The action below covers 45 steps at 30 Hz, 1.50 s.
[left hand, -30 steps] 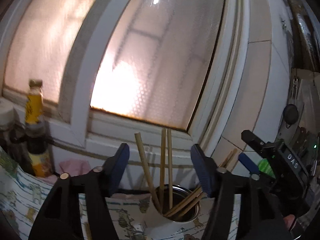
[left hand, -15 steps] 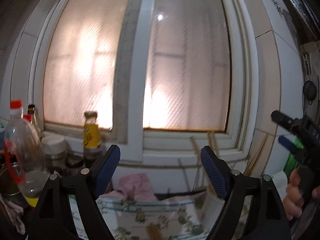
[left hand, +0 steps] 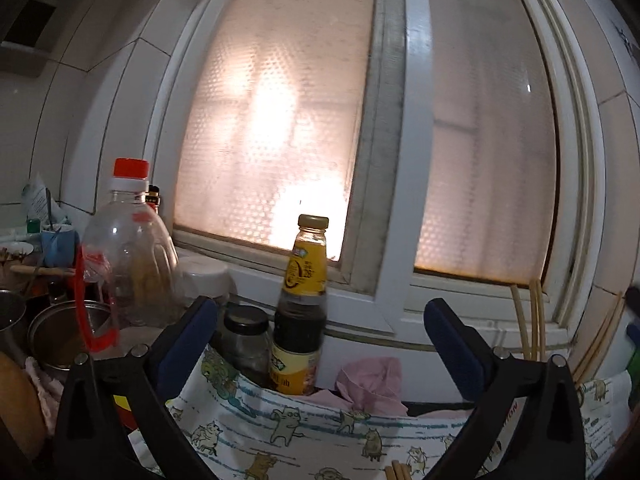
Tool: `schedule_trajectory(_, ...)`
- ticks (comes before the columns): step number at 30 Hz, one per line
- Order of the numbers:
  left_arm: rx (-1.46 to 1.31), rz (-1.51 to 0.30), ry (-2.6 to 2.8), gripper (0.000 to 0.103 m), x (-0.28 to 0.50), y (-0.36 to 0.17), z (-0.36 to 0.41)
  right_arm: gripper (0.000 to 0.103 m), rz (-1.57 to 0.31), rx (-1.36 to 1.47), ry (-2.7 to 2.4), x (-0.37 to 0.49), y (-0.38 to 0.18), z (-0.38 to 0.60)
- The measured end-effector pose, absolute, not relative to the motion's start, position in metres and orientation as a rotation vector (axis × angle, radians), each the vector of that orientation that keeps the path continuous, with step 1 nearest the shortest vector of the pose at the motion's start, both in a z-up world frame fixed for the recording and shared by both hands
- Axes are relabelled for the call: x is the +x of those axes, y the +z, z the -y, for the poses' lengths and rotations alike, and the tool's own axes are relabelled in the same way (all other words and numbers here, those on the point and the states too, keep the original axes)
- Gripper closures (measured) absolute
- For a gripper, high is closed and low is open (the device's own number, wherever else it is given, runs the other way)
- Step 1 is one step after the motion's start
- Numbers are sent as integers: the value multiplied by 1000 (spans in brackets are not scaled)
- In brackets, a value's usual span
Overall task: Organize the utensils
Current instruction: 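Lower the right gripper to the chopsticks on the cloth and grasp one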
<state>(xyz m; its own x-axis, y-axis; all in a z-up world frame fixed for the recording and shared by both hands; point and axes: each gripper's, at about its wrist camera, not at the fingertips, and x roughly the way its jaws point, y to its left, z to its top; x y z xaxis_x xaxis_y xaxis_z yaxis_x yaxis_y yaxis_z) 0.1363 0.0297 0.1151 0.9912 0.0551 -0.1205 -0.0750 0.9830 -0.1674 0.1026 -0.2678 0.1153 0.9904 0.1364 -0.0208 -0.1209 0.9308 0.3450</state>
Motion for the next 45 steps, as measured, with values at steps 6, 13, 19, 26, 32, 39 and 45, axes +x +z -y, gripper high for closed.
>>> schedule_trajectory(6,-154,-184,48,1,146,113,-54,0,-176,370,176,122,97,257)
schedule_trajectory(13,-103,-177,125,1,160,98,-54,0,-128,271,179,109,86,231)
schedule_trajectory(19,-219,-231,164,1,169,93,-74,0,-207,179,228,109,78,203)
schedule_trajectory(26,-218,-211,145,1,163,94,-69,0,-342,86,222,124,66,187)
schedule_trajectory(32,-175,-211,125,1,162,95,-55,29,-476,57,274,142,52,180)
schedule_trajectory(39,-166,-230,158,1,167,93,-57,60,-742,0,358,170,11,161)
schedule_trajectory(45,-147,-234,250,1,168,90,-57,62,-803,-149,351,168,-6,140)
